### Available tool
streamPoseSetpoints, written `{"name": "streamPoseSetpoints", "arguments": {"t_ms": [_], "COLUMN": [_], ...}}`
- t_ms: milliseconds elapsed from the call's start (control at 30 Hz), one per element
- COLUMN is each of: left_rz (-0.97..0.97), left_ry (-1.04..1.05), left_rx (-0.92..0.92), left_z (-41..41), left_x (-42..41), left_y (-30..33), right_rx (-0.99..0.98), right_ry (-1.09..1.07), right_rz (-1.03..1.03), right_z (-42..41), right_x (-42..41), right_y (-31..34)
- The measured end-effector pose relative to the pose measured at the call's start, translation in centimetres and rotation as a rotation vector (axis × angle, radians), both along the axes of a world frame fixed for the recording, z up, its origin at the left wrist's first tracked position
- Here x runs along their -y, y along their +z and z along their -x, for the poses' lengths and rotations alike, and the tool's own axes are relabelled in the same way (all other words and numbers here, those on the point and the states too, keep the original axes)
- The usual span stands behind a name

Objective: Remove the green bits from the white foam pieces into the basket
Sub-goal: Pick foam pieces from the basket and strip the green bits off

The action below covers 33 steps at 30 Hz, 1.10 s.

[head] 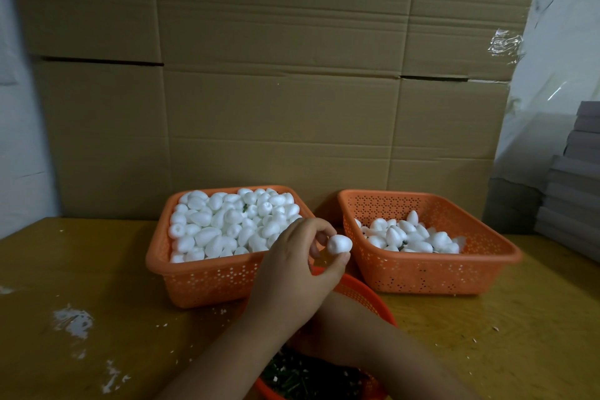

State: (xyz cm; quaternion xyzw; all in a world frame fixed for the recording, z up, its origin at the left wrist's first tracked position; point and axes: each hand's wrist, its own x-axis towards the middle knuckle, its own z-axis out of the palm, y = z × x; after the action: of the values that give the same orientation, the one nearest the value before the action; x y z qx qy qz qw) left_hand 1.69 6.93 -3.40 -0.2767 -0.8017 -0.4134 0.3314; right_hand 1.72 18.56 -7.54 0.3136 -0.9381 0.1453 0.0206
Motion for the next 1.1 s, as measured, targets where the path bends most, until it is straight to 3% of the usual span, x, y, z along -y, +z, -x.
{"name": "streamPoseSetpoints", "arguments": {"t_ms": [300, 600, 833, 1100], "left_rz": [0.028, -0.027, -0.009, 0.004], "left_ry": [-0.043, -0.031, -0.054, -0.034], "left_rx": [0.029, 0.074, 0.086, 0.08], "left_z": [-0.4, -0.4, -0.4, -0.8], "left_x": [-0.1, -0.1, 0.0, 0.0], "left_y": [0.1, -0.1, 0.0, 0.2], "right_rx": [-0.049, 0.093, -0.033, 0.026], "right_ry": [0.014, -0.018, 0.014, -0.042], "right_rz": [0.028, -0.03, 0.049, 0.058], "right_z": [-0.5, 0.5, -0.1, 0.2], "right_x": [-0.1, -0.1, -0.3, 0.0], "right_y": [1.3, -0.3, 0.6, -0.1]}}
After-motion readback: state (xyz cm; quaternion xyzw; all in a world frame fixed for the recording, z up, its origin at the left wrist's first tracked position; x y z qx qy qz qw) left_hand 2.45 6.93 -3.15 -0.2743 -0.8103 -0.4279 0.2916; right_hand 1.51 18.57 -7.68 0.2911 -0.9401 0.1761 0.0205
